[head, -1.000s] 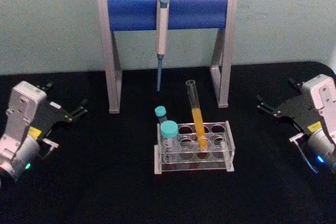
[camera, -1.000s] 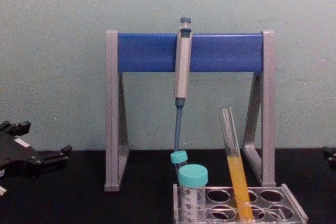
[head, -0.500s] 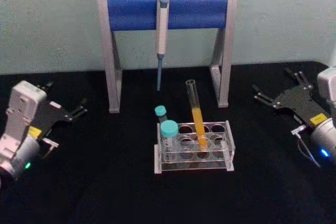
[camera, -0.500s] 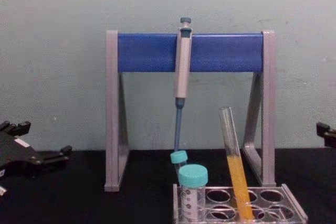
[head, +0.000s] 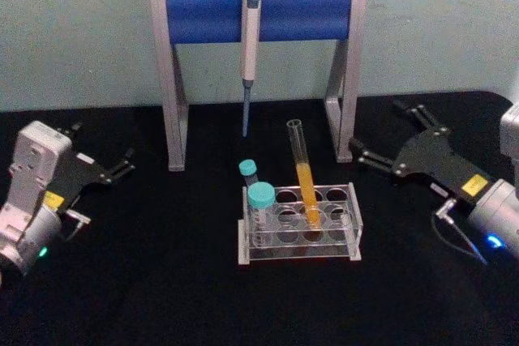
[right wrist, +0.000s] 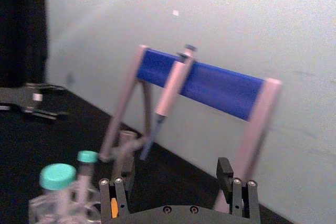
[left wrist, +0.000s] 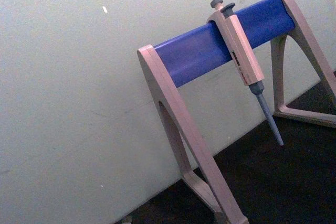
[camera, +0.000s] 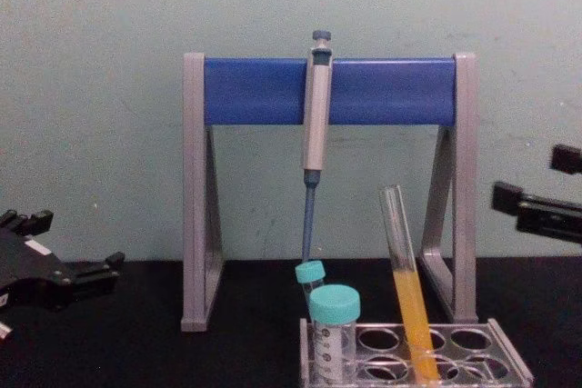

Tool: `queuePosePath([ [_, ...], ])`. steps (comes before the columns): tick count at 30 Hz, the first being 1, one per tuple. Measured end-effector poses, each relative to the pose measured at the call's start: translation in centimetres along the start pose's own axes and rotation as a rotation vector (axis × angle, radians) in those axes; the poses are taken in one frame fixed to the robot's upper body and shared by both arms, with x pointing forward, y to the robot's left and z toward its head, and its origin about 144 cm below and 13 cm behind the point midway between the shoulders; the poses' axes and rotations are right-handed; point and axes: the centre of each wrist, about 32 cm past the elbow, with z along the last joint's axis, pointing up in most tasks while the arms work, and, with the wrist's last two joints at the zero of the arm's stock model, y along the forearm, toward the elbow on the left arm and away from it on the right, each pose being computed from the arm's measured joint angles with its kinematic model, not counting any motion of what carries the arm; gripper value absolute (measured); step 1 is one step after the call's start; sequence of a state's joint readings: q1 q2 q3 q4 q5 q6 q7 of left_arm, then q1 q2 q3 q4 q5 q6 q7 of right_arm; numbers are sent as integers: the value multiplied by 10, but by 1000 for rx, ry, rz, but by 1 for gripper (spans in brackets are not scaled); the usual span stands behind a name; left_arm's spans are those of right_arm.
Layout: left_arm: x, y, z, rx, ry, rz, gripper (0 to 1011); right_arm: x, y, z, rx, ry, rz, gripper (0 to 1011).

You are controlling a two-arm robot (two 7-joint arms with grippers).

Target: Pick up the test tube from the test tube rack, shake it, then place it back into the test tube rack.

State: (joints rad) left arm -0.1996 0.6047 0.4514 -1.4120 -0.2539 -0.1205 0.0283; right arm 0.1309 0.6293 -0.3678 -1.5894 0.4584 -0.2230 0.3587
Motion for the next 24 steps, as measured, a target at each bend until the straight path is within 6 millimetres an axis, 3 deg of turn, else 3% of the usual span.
queuePosePath([
  [11, 0, 0, 0, 0, 0, 0, 1002, -10, 23, 5, -49, 36, 161, 1000],
  [24, 0, 0, 0, 0, 0, 0, 1001, -10, 56, 11, -168, 107, 194, 1000],
])
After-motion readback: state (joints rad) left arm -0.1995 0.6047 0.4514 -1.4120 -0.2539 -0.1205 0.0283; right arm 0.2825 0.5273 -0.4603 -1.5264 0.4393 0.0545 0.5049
